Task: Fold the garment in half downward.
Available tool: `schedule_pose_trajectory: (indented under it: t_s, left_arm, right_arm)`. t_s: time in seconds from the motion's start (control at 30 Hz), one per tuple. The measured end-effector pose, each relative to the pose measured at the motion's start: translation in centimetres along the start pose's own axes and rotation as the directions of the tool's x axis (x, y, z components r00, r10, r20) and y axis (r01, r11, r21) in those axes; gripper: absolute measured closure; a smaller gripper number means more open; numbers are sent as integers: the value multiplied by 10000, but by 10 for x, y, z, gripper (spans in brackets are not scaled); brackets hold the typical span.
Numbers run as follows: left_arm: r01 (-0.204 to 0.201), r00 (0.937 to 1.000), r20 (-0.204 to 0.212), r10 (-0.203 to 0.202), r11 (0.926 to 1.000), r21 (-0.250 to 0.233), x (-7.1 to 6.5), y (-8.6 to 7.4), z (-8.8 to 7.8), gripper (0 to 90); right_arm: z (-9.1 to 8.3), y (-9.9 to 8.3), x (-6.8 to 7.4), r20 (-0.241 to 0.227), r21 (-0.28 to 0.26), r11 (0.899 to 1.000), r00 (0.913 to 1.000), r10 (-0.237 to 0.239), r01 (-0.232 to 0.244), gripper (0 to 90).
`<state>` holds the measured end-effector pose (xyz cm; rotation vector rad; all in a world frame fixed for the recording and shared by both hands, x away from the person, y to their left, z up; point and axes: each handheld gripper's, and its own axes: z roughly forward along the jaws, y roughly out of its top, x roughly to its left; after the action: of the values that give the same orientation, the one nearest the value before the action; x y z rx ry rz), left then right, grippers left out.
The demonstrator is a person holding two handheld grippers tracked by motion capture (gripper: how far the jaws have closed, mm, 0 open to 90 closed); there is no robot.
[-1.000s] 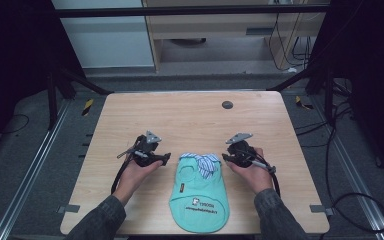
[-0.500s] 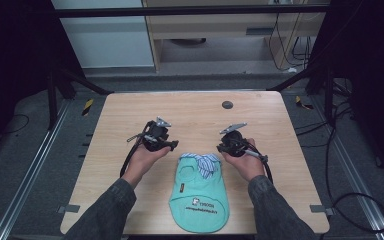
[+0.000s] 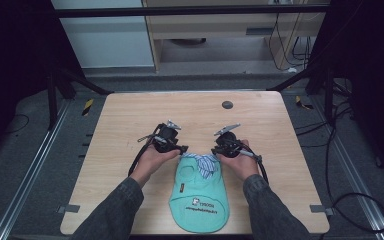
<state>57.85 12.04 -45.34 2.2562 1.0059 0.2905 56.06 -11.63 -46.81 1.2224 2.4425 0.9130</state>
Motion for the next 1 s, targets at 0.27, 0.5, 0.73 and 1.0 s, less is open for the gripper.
schedule_pose_trajectory:
  t_s: [0.27, 0.5, 0.73, 1.0]
  left_arm:
    - [-176, 9998, 50, 173, 9985, 511, -3, -7, 11, 404]
    - [-179, 9997, 164, 166, 9961, 859, -3, -14, 21, 419]
    - [-176, 9995, 297, 148, 9951, 970, -4, -16, 23, 432]
    - [-432, 9987, 317, 400, 9931, 1092, -7, -17, 22, 475]
  right_arm:
    - [3, -7, 4, -161, 299, 9995, 9999, -61, 66, 686]
    - [9, -12, 5, -338, 523, 9986, 9994, 58, -40, 652]
    - [11, -14, 6, -379, 555, 9984, 9992, 104, -83, 641]
    - [11, -13, 8, -238, 678, 9977, 9997, -26, 42, 654]
